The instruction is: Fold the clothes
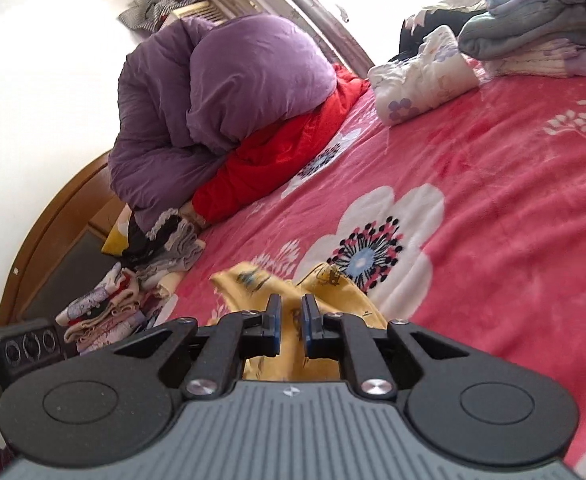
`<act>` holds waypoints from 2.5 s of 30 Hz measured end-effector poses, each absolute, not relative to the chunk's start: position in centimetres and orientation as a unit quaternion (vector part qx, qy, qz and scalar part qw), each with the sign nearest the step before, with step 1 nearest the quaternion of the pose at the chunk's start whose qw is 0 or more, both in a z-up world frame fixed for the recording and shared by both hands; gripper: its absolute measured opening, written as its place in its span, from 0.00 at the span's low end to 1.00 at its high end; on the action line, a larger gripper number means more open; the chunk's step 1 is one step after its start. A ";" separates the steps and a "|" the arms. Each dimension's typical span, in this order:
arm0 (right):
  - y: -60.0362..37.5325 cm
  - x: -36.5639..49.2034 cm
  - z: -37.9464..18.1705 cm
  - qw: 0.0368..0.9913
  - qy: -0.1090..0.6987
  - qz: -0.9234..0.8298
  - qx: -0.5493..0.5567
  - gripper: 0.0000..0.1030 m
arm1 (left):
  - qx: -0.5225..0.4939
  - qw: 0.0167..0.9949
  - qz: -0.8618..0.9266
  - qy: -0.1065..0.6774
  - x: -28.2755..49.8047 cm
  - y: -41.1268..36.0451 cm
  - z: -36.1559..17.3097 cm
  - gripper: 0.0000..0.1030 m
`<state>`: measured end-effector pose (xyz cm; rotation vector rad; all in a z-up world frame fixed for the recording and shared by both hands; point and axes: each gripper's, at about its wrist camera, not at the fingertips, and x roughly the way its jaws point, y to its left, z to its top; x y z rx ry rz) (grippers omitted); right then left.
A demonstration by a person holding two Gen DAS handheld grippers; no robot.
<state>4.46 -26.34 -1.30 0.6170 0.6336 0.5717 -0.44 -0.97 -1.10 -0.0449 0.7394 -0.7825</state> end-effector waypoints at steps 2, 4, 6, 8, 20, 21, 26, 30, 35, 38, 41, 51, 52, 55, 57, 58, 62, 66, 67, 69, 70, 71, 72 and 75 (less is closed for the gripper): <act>-26.9 4.1 -1.3 0.864 0.299 0.268 0.306 0.33 | 0.011 0.845 -0.388 0.368 -1.7 -1.9 -1.7 0.11; -27.1 3.8 -1.2 0.862 0.299 0.270 0.309 0.41 | 0.043 0.831 -0.402 0.383 -2.9 -2.8 -2.3 0.13; -26.8 3.5 -1.3 0.857 0.308 0.278 0.305 0.57 | 0.030 0.829 -0.405 0.384 -3.3 -1.9 -2.0 0.22; -26.4 3.2 -1.3 0.859 0.315 0.280 0.291 0.64 | 0.003 0.834 -0.407 0.373 -3.4 -0.5 -1.1 0.35; -23.9 6.0 -2.7 0.864 0.354 0.262 0.247 0.64 | -0.285 0.866 -0.089 0.401 4.3 8.8 -2.4 0.53; -23.5 6.6 -2.9 0.865 0.359 0.259 0.237 0.64 | -0.313 0.856 -0.066 0.405 5.0 9.4 -3.3 0.53; -22.5 9.5 -3.8 0.870 0.371 0.249 0.209 0.64 | -0.355 0.842 -0.035 0.405 7.9 10.0 -4.6 0.53; -20.7 12.3 -4.3 0.876 0.373 0.261 0.159 0.64 | -0.327 0.852 -0.030 0.407 10.6 9.3 -5.0 0.53; -18.4 16.2 -5.0 0.876 0.373 0.280 0.124 0.64 | -0.283 0.859 -0.049 0.424 11.5 8.3 -6.0 0.31; -17.1 17.9 -5.9 0.860 0.391 0.307 0.111 0.62 | -0.243 0.872 -0.067 0.421 12.0 7.6 -5.6 0.16; -15.8 18.9 -6.7 0.840 0.411 0.341 0.099 0.18 | -0.198 0.887 -0.083 0.410 12.8 6.8 -5.0 0.12; -20.8 17.8 -2.1 0.916 0.237 0.283 0.154 0.10 | -0.041 0.955 -0.159 0.249 17.3 2.5 0.1 0.11; -21.2 17.7 -1.7 0.926 0.218 0.267 0.154 0.10 | -0.032 0.958 -0.163 0.235 18.2 2.1 0.2 0.12; -22.0 18.7 -1.8 0.942 0.210 0.215 0.148 0.15 | -0.019 0.964 -0.127 0.231 20.7 1.9 -1.1 0.28; -22.4 20.0 -2.8 0.941 0.241 0.185 0.150 0.34 | -0.031 0.960 -0.111 0.255 21.3 2.5 -1.9 0.44; -22.6 20.3 -3.2 0.938 0.251 0.179 0.157 0.44 | -0.038 0.958 -0.108 0.262 21.3 2.8 -2.2 0.44; -22.8 20.9 -4.3 0.930 0.275 0.176 0.168 0.50 | -0.100 0.941 -0.097 0.309 20.6 4.6 -2.7 0.45; -22.3 19.9 -4.8 0.920 0.296 0.191 0.174 0.50 | -0.224 0.888 -0.111 0.386 18.5 6.7 -4.0 0.46; -22.1 19.4 -5.0 0.918 0.302 0.192 0.173 0.50 | -0.246 0.875 -0.115 0.401 17.5 6.5 -4.1 0.46; -21.9 18.5 -5.3 0.914 0.314 0.193 0.171 0.50 | -0.263 0.867 -0.116 0.406 15.8 6.5 -4.1 0.49; -21.8 17.8 -5.3 0.912 0.319 0.195 0.170 0.50 | -0.269 0.866 -0.116 0.406 14.9 6.4 -4.0 0.50; -21.9 17.1 -5.0 0.911 0.321 0.197 0.170 0.51 | -0.275 0.864 -0.115 0.406 14.1 6.3 -4.0 0.52; -22.0 16.4 -4.8 0.911 0.320 0.199 0.170 0.52 | -0.281 0.862 -0.115 0.407 13.2 6.1 -3.9 0.52; -22.6 14.6 -4.0 0.912 0.314 0.197 0.178 0.58 | -0.276 0.862 -0.124 0.407 11.0 4.8 -4.0 0.31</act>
